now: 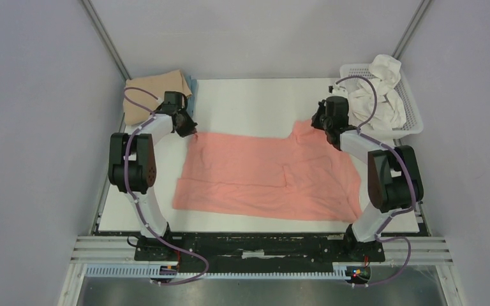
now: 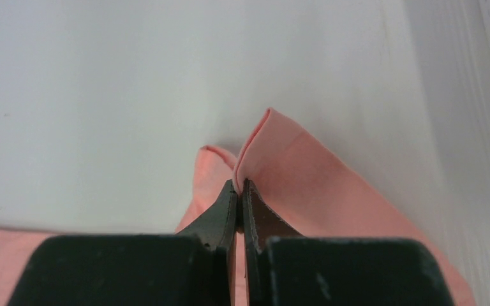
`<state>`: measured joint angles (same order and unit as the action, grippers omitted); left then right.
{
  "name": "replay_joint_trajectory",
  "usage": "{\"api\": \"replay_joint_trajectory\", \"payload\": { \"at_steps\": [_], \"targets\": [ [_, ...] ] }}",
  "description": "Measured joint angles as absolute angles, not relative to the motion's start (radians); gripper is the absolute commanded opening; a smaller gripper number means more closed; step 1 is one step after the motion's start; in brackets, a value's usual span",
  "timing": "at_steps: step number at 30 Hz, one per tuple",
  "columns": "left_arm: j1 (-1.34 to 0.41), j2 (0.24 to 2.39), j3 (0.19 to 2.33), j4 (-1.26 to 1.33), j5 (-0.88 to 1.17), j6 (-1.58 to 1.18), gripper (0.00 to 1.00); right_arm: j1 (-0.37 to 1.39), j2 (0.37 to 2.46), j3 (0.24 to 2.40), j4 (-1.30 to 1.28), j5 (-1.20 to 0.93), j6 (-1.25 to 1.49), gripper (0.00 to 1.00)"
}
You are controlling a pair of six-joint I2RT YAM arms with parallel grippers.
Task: Fold and stack the t-shirts
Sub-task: Grab the side of the flattened tshirt furthest away from the robot with both arms, then fold the other side of the tshirt into a rectangle
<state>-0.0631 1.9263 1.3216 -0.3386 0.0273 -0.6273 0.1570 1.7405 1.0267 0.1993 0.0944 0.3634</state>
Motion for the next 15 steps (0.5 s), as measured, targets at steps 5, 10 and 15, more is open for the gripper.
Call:
{"api": "replay_joint_trajectory", "payload": {
  "at_steps": [5,10,15],
  "targets": [
    [-0.063,1.859,1.218,-0.327,0.036,-0.627,0.02,0.179,1.599,0.925,0.191,0.065,0.347,0.00],
    [-0.063,1.784,1.145,-0.322,0.038,-0.627,0.02,0.205,1.437,0.811,0.179,0.059,0.338,0.00],
    [-0.063,1.699,1.074,-0.310,0.043,-0.627,0.02,0.244,1.299,0.721,0.149,0.059,0.326,0.00]
  ]
}}
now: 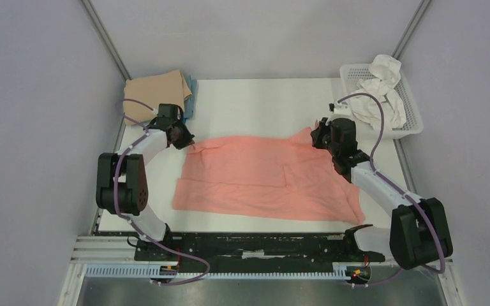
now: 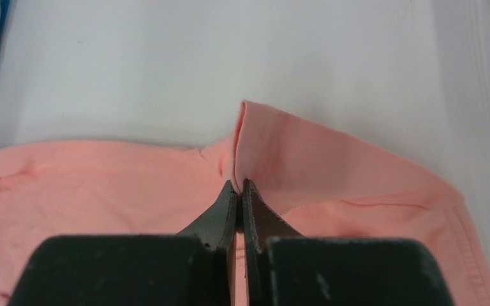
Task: Fold and stack the t-shirts
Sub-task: Fold the other side of the tshirt into a rectangle
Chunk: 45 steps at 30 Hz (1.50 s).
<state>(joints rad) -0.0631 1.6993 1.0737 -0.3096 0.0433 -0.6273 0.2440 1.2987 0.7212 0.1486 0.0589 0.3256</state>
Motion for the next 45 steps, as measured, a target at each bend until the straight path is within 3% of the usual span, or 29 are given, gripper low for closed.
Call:
{"api": "replay_joint_trajectory", "payload": {
  "at_steps": [20,33,37,39,40,44,45],
  "targets": [
    [-0.064,1.305,0.762,-0.308,-0.022,-0.628,0.02,0.322,0.697,0.433,-0.204,0.094,0.317,0.00],
    [-0.063,1.189,0.679,-0.319,-0.043,-0.628,0.03,0.353,0.509,0.424,-0.497,0.010,0.325,0.03],
    [-0.063,1.137,0.633,-0.339,-0.055,-0.633,0.21,0.354,0.502,0.424,-0.573,-0.031,0.336,0.06],
    [-0.064,1.114,0.606,-0.363,-0.072,-0.645,0.48,0.354,0.483,0.424,-0.633,-0.031,0.355,0.18],
    [-0.063,1.103,0.595,-0.383,-0.081,-0.653,0.73,0.354,0.474,0.424,-0.665,-0.038,0.364,0.37],
    [-0.063,1.054,0.594,-0.486,-0.149,-0.691,0.79,0.354,0.437,0.424,-0.786,-0.116,0.381,0.96],
    [-0.063,1.037,0.603,-0.514,-0.169,-0.696,0.79,0.354,0.429,0.425,-0.820,-0.144,0.375,0.98]
  ]
}}
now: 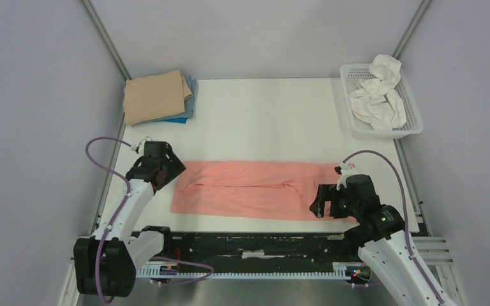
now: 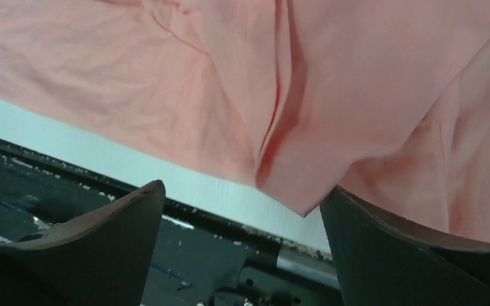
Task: Fold and stack the t-shirts
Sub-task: Fold the other side of the tshirt into a rectangle
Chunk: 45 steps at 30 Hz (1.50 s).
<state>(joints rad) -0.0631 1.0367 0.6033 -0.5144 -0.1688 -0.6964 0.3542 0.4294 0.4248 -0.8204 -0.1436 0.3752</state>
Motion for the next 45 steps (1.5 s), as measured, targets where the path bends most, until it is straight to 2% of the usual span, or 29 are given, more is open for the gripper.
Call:
{"api": "replay_joint_trajectory", "payload": {
  "at_steps": [4,8,13,19,26,31,41,45],
  "targets": [
    [-0.063,0.976,0.667,-0.559,-0.183,-0.706,0.80,0.356,0.398,0.495,-0.952,-0.158,0.347,0.98],
    [-0.070,0.952,0.682,-0.487,-0.080,-0.715,0.81,0.356,0.371,0.601,-0.935,-0.083,0.334,0.98],
    [-0.149,1.037,0.680,-0.374,0.032,-0.721,0.82,0.356,0.411,0.529,-0.716,-0.075,0.331,0.98],
    [-0.184,1.237,0.675,-0.311,0.094,-0.720,0.83,0.356,0.656,0.400,-0.480,-0.099,0.348,0.98],
    [-0.184,1.308,0.638,-0.298,0.080,-0.720,0.83,0.356,0.800,0.328,-0.337,-0.273,0.328,0.98],
    [-0.184,1.311,0.635,-0.297,0.052,-0.720,0.84,0.360,0.788,0.303,-0.325,-0.369,0.279,0.98],
    [-0.184,1.311,0.631,-0.301,-0.012,-0.720,0.85,0.409,0.596,0.248,-0.340,-0.536,0.206,0.98],
    [-0.184,1.308,0.631,-0.305,-0.031,-0.720,0.85,0.432,0.583,0.207,-0.386,-0.595,0.196,0.98]
  ]
}}
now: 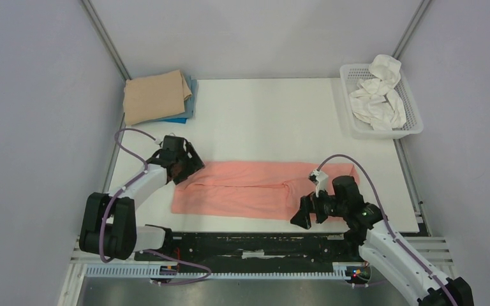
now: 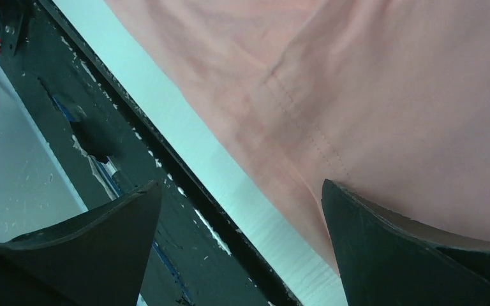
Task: Fold and stack the t-shirts
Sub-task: Fold the other side of the tshirt into a rectangle, then rotate the tshirt 90 degrees
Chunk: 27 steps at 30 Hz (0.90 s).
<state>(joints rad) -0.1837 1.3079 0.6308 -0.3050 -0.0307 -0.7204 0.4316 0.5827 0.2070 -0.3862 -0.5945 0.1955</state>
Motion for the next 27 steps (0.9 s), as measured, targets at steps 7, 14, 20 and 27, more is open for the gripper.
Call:
{"api": "replay_joint_trajectory", "payload": {
  "at_steps": [7,14,20,27],
  "targets": [
    [-0.184,1.288,0.631,-0.306,-0.051,-0.720,0.85,0.434,0.473,0.205,-0.425,-0.541,0.213,0.98],
    [-0.273,1.245,0.652,-0.311,-0.050,-0.721,0.86,0.435,0.447,0.215,-0.413,-0.297,0.377,0.98],
    [-0.482,1.255,0.725,-0.260,-0.032,-0.720,0.86,0.435,0.585,0.202,-0.342,-0.094,0.533,0.98],
    [-0.506,1.417,0.714,-0.236,-0.025,-0.721,0.86,0.424,0.822,0.230,-0.121,0.055,0.614,0.98]
  ]
}}
